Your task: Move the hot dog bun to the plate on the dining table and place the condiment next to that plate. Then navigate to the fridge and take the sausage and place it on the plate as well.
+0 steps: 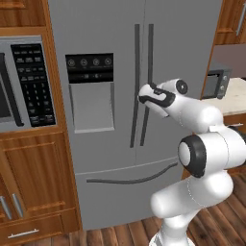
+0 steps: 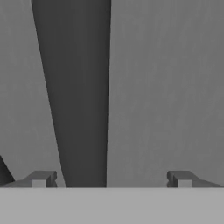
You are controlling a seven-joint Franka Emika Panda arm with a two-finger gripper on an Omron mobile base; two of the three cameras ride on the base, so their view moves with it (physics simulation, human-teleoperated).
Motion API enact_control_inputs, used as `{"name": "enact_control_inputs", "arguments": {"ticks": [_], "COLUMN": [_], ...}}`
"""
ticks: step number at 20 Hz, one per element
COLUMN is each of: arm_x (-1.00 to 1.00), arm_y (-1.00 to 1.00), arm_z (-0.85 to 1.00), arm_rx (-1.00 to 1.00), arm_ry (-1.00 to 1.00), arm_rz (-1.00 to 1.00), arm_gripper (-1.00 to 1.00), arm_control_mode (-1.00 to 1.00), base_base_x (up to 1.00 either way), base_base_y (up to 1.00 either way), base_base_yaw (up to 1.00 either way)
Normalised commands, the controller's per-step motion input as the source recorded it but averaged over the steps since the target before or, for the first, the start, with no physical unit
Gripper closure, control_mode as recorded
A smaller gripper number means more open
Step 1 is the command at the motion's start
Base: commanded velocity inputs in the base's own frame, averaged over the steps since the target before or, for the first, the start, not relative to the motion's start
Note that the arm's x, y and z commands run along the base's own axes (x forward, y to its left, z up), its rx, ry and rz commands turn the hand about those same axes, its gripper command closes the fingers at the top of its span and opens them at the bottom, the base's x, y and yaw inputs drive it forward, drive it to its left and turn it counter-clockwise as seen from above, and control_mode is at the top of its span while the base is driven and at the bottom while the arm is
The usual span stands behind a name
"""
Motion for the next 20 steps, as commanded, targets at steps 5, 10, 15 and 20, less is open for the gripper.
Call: {"name": "enact_control_inputs", "arguments": {"ticks": [5, 10, 15, 20], "arm_x": [0.48, 0.26, 0.07, -0.42], "arm_y": [-0.02, 0.0, 0.0, -0.2], "arm_z": [0.0, 0.0, 0.0, 0.0], "arm_rx": [0.01, 0.0, 0.0, 0.0], "arm_ry": [-0.05, -0.06, -0.07, -0.06], "arm_rz": [-0.01, -0.03, -0.06, -0.09], "arm_gripper": [-1.0, -1.0, 1.0, 1.0], "arm_control_mode": [-1.0, -1.0, -1.0, -1.0], "base_base_x": [0.0, 0.0, 0.0, 0.0], "base_base_y": [0.0, 0.0, 0.0, 0.0], "base_base_yaw": [0.0, 0.0, 0.0, 0.0]}}
